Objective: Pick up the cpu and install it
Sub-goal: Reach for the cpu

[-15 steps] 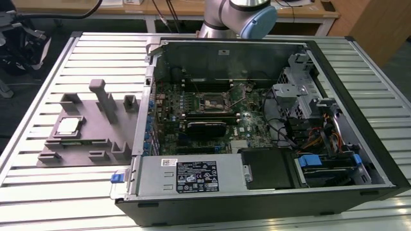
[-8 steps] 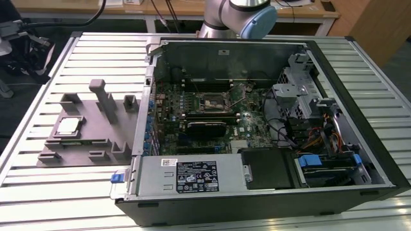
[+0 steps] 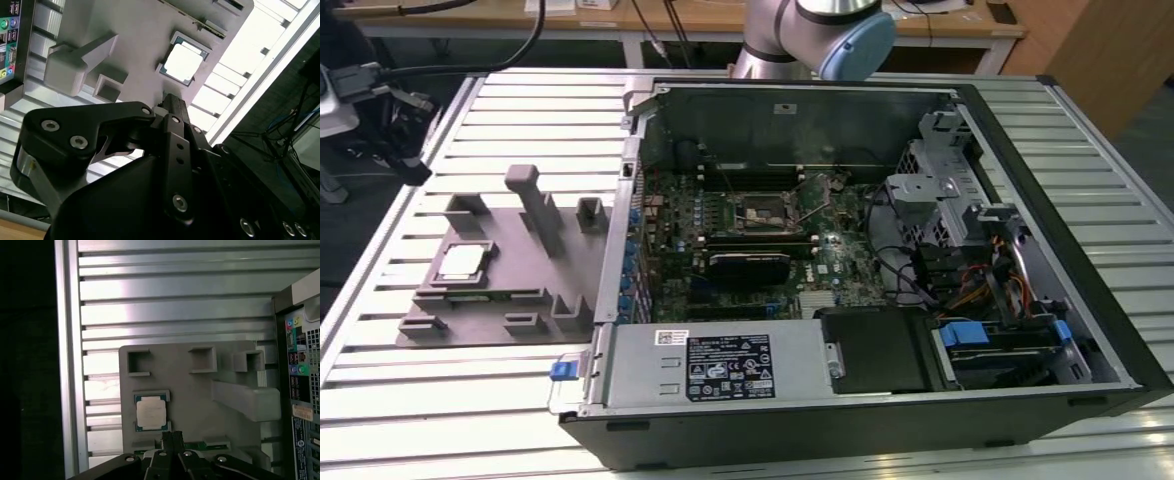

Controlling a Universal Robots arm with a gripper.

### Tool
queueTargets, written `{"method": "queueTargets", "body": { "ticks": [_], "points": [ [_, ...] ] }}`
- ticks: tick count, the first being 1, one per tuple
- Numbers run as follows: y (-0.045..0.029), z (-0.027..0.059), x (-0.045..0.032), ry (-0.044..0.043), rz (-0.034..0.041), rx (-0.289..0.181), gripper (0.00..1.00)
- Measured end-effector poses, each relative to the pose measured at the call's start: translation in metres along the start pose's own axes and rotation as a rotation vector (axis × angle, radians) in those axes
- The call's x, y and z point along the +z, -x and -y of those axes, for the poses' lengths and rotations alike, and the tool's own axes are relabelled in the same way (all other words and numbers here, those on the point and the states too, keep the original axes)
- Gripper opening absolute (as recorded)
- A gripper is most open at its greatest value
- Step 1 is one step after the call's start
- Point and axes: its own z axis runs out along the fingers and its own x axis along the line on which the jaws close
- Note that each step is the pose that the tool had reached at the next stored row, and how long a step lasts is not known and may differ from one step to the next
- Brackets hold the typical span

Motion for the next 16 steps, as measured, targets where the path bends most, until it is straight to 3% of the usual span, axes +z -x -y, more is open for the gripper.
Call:
{"method": "queueTargets", "body": {
  "ticks": [13, 16],
  "points": [
    [-0.0009, 0.001, 0.0235, 0.0, -0.0001, 0.0, 0.11],
    [-0.001, 0.0011, 0.0245, -0.0002, -0.0003, 0.0, 0.11]
  ]
}}
